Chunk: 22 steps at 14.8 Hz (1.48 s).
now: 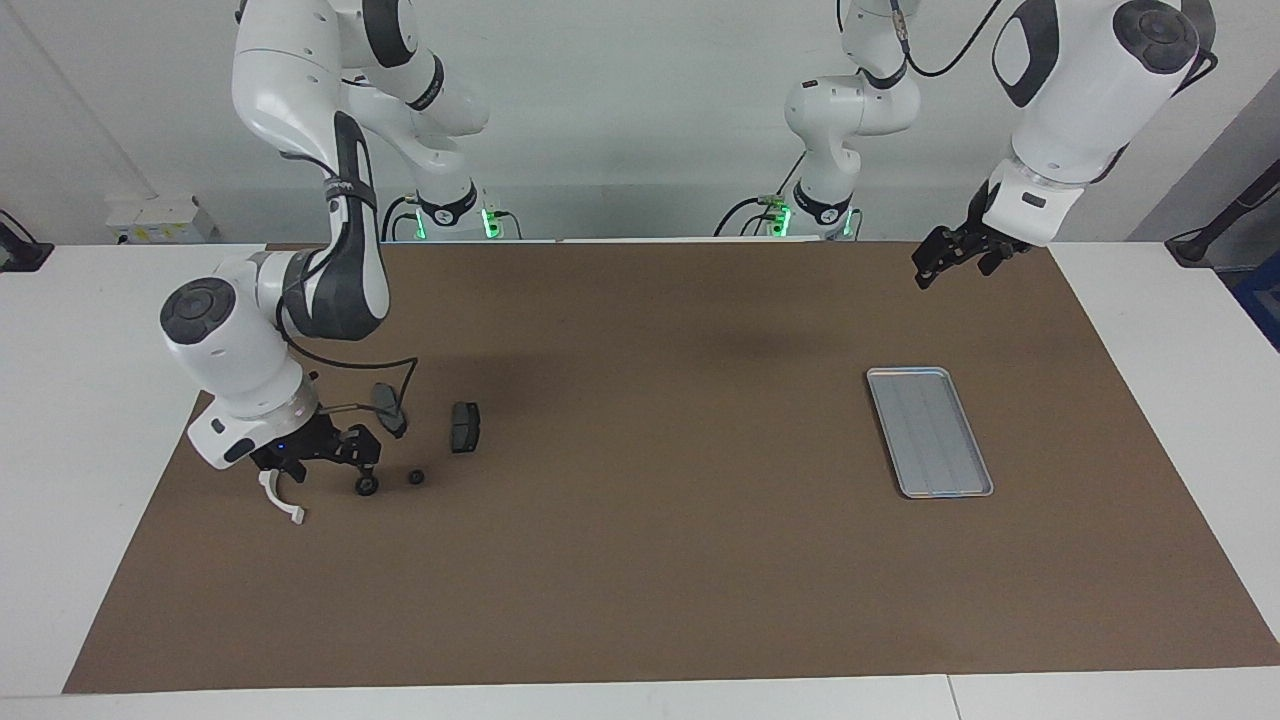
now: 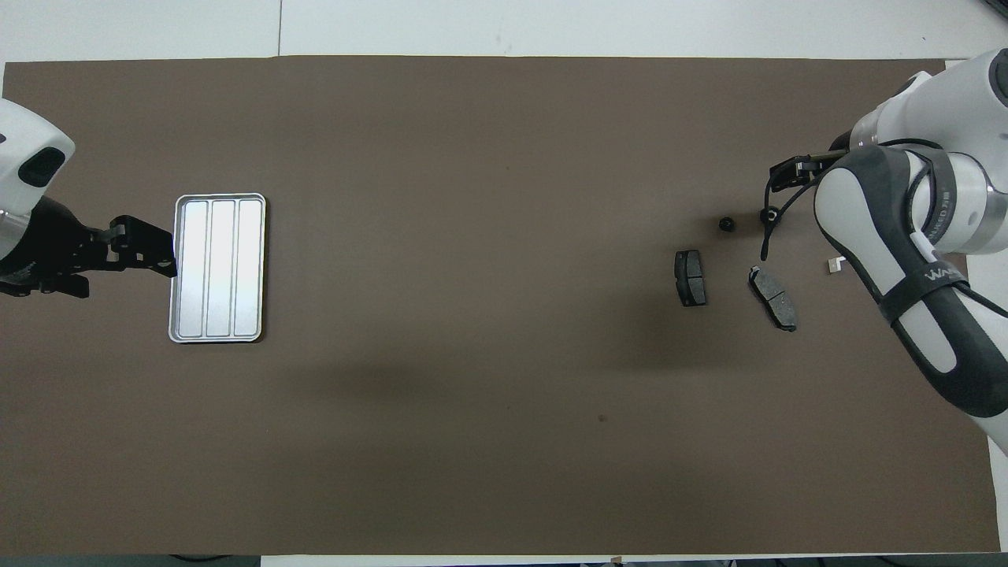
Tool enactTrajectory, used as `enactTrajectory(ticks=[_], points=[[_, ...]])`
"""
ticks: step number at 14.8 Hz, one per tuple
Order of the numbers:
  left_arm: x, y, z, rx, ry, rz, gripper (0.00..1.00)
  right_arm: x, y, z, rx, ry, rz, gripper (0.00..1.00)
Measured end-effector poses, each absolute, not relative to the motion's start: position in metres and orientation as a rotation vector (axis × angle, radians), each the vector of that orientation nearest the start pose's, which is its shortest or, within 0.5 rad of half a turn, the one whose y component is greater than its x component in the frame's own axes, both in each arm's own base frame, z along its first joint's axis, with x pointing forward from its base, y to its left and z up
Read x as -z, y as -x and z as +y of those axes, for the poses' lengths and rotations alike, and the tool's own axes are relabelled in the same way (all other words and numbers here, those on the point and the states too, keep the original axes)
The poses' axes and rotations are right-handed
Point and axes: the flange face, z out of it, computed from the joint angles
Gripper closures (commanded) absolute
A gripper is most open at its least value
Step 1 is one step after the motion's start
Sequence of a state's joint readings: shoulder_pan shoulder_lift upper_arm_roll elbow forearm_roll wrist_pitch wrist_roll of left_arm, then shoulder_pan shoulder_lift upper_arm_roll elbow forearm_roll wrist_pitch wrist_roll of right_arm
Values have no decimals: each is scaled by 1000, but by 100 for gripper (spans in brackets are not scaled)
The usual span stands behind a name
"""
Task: Pick bearing gear from pile to tray
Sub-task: 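Lower the right gripper and grasp one black bearing gear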
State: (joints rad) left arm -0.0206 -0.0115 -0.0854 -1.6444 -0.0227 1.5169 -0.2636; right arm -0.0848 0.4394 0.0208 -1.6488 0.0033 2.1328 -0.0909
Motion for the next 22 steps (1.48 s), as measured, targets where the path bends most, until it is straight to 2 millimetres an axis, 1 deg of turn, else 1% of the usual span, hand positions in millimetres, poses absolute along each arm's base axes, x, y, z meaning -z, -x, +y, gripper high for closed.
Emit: enactTrajectory(ticks=[13,17,22], points=[[-592,-539,-60,-185,3126,-247,0,-318,-675,-45,83,3132,-34,4],[-592,-539,-60,-185,3126,-247,0,-310,-673,-45,76,3132,-34,4],[-592,-539,-60,-185,3126,-247,0,-305,-672,-45,73,3132,-34,4]])
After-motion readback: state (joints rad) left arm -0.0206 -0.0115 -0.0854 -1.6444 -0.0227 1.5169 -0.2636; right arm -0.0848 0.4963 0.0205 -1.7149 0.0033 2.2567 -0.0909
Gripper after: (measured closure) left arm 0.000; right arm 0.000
